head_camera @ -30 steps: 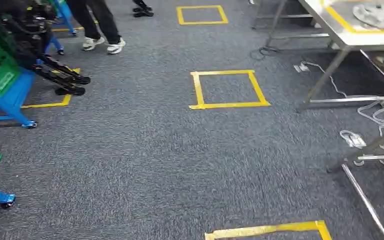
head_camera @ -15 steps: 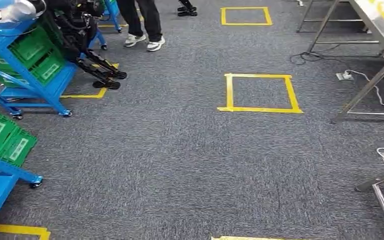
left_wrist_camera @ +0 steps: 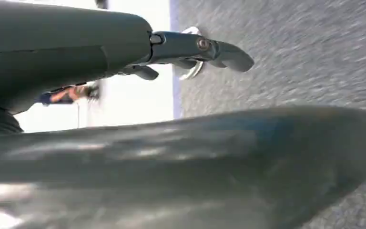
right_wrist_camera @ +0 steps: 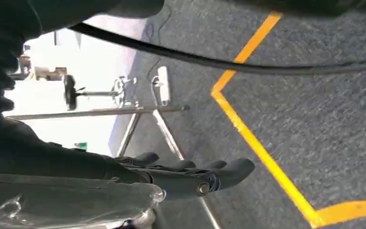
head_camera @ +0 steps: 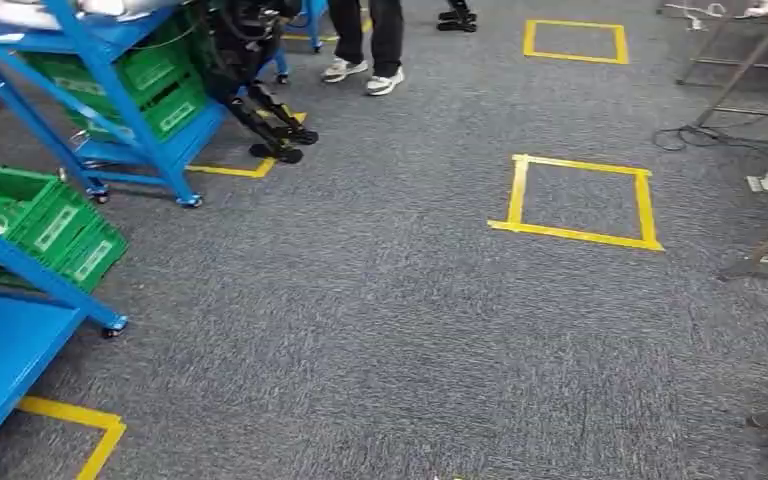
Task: Take the parts from the cabinet and place them on the table.
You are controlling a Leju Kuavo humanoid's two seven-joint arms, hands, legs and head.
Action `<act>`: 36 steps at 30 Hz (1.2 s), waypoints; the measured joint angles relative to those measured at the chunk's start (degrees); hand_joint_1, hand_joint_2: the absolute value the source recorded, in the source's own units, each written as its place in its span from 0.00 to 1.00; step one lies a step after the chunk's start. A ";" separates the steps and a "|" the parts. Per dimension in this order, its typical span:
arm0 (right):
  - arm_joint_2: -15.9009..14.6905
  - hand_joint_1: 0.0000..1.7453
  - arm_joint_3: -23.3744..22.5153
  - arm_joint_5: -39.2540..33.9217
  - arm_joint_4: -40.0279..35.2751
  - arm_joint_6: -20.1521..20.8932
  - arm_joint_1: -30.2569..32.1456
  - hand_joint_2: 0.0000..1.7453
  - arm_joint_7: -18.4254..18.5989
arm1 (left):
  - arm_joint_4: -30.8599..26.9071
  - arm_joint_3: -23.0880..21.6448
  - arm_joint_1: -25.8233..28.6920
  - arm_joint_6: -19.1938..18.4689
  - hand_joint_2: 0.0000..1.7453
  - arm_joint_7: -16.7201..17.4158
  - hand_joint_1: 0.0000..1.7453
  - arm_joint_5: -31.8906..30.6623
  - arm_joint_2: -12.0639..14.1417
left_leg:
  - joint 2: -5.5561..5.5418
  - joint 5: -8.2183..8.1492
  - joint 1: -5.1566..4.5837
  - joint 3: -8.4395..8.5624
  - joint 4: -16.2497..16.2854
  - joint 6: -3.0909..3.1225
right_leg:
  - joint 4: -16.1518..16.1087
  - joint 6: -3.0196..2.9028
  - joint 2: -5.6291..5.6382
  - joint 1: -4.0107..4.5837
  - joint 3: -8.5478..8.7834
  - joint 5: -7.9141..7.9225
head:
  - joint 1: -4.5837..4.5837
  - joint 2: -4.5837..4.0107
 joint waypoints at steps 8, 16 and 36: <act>0.00 0.00 -0.02 0.00 0.00 0.00 0.39 1.00 0.09 | 0.00 0.00 -0.05 -0.13 0.00 0.09 0.00 -0.17 -0.20 | -6.60 0.18 0.37 -0.01 0.30 -0.16 | 2.48 0.80 5.02 -1.00 -2.35 2.25 | 0.52 0.00; 0.11 0.00 0.00 0.04 0.04 -0.66 0.28 1.00 0.02 | 0.09 -0.28 0.05 -0.72 0.00 0.46 0.00 -2.27 -0.02 | -4.12 -2.63 0.27 -3.08 4.48 -2.79 | -1.69 -1.88 4.41 -1.18 -0.51 2.77 | -0.33 0.00; 0.07 0.00 -0.04 0.04 0.04 -0.11 0.53 1.00 0.39 | 0.09 -0.26 -0.27 -0.68 0.00 0.48 0.00 -1.53 -0.20 | -4.37 0.08 0.15 -0.24 0.26 0.19 | 14.03 0.53 2.83 -0.21 -7.15 -4.61 | 0.26 0.00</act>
